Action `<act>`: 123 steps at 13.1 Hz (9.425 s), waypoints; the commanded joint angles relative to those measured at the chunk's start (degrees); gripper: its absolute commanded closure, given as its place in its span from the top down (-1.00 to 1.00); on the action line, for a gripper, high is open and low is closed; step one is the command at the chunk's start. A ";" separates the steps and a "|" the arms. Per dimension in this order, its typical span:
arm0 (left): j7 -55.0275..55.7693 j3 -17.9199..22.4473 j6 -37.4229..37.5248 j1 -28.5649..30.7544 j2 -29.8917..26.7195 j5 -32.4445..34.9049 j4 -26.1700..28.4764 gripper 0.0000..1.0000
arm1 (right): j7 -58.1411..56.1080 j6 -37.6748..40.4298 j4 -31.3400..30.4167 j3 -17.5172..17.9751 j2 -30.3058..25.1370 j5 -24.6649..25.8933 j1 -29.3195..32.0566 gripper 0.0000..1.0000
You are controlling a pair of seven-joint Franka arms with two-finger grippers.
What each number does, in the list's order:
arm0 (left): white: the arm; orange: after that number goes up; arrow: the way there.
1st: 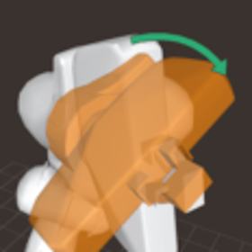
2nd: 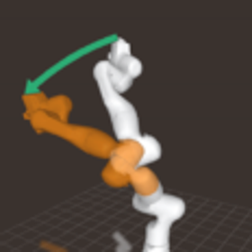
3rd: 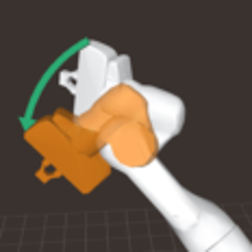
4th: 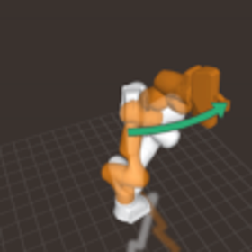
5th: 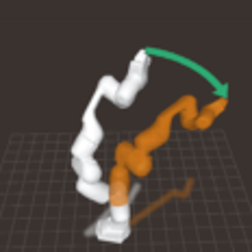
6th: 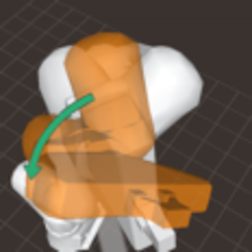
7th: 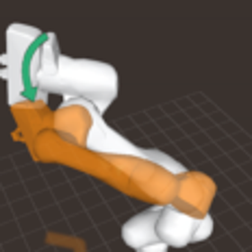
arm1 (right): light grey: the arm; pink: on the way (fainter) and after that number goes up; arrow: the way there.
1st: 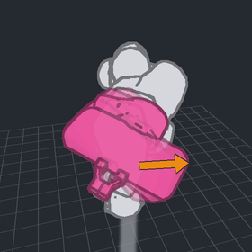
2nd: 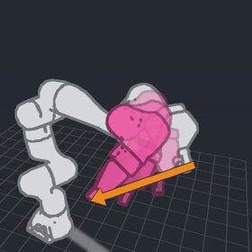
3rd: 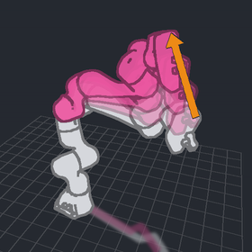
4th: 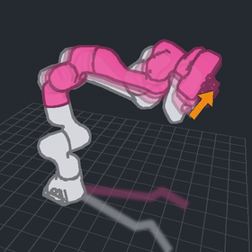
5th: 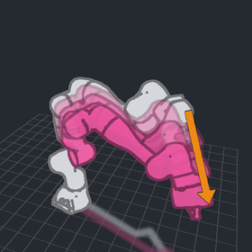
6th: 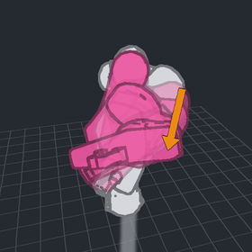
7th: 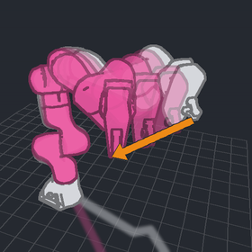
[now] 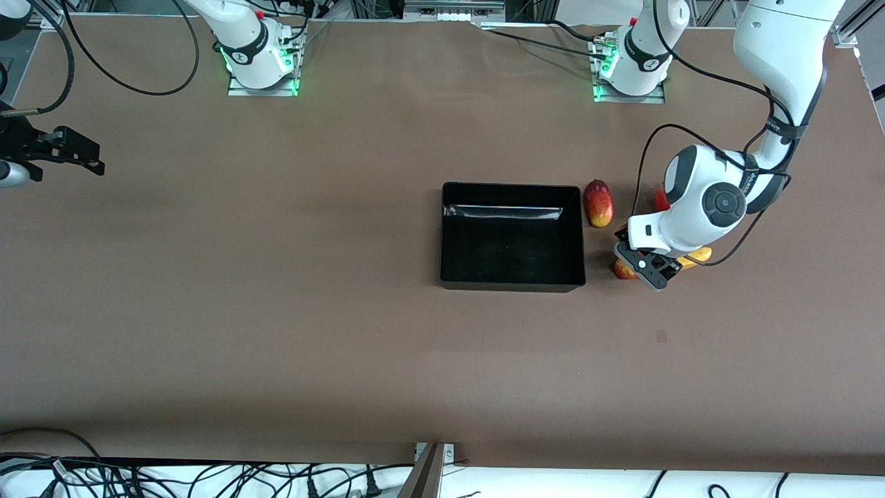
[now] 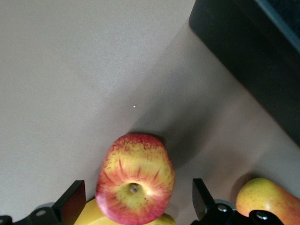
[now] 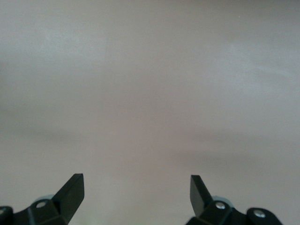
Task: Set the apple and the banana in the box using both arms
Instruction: 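Close the left gripper on the apple and lift it, then carry the apple with the left gripper over the box and lower it, then open the left gripper to drop the apple into the box, then move the left gripper to the yellow banana and grasp it, then lift the banana with the left gripper and carry it over the box, then lower the banana into the box and open the left gripper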
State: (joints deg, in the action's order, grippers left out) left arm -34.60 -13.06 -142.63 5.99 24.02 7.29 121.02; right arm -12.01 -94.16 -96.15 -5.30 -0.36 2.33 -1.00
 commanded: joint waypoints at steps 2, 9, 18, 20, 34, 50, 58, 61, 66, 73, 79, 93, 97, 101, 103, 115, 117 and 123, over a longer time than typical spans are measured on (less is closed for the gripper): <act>-0.91 0.23 -3.62 0.07 2.08 2.38 0.00 1.00 | -0.73 0.65 1.40 0.29 0.54 0.22 0.56 1.00; -0.12 0.75 -4.15 0.07 3.40 2.20 -0.35 -0.97 | -0.64 0.65 1.40 0.29 0.54 0.13 0.65 1.00; 12.32 0.06 12.00 -10.71 -16.97 -2.97 -1.31 -1.00 | -0.64 0.65 1.40 0.29 0.54 0.13 0.65 1.00; 24.60 -0.21 13.34 -16.51 -17.34 -3.16 -1.23 -1.00 | -0.64 0.65 1.40 0.29 0.54 0.13 0.65 1.00; 54.63 2.07 2.97 -35.95 7.17 -2.98 -12.20 -1.00 | -0.64 0.74 1.31 0.29 0.54 0.13 0.65 1.00; 55.70 2.52 15.67 -29.92 -1.15 -3.16 -16.08 1.00 | -0.64 0.74 1.31 0.21 0.63 0.13 0.82 1.00; 16.56 0.32 20.37 -4.96 -6.89 -3.16 -12.92 1.00 | -0.64 0.74 1.31 0.29 0.63 0.05 0.82 1.00; 5.37 0.40 18.18 0.67 -3.99 -3.16 -12.74 1.00 | -0.64 0.65 1.40 0.29 0.63 0.05 0.74 1.00; -16.97 0.58 10.27 5.96 0.06 -2.98 -6.51 1.00 | -0.64 0.65 1.40 0.29 0.63 0.05 0.74 1.00; -27.19 1.28 1.39 6.66 4.46 -2.72 -1.31 1.00 | -0.64 0.65 1.40 0.29 0.63 0.05 0.74 1.00; -30.96 1.72 1.74 7.72 4.02 -2.63 -1.40 1.00 | -0.64 0.65 1.31 0.29 0.63 0.05 0.74 1.00; -33.87 2.78 2.17 7.63 0.87 -2.54 -2.11 -1.00 | -0.56 0.65 1.31 0.29 0.63 0.05 0.74 1.00; -29.14 1.20 13.22 1.07 -8.96 -5.87 -3.59 -1.00 | -0.64 0.65 1.40 0.29 0.63 0.05 0.74 1.00; -17.27 1.28 16.86 -14.04 -13.21 -7.81 -3.25 -1.00 | -0.64 0.65 1.31 0.29 0.63 0.05 0.74 1.00; -13.15 1.28 14.14 -19.68 -11.98 -7.81 -2.55 -1.00 | -0.64 0.65 1.40 0.29 0.63 0.05 0.74 1.00; 6.37 1.72 7.36 -26.12 -0.38 -8.08 -3.33 -1.00 | -0.64 0.74 1.31 0.29 0.63 0.05 0.74 1.00; 12.94 1.81 7.36 -25.86 1.02 -8.16 -3.86 -1.00 | -0.64 0.74 1.31 0.29 0.63 0.05 0.74 1.00; 20.19 1.98 7.36 -25.77 2.78 -8.08 -4.30 -1.00 | -0.64 0.74 1.31 0.29 0.63 0.05 0.74 1.00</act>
State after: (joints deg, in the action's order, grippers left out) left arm -15.09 -11.41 -135.56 -19.34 25.73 0.31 118.01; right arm -12.01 -94.16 -95.99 -5.43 -0.23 2.32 -0.85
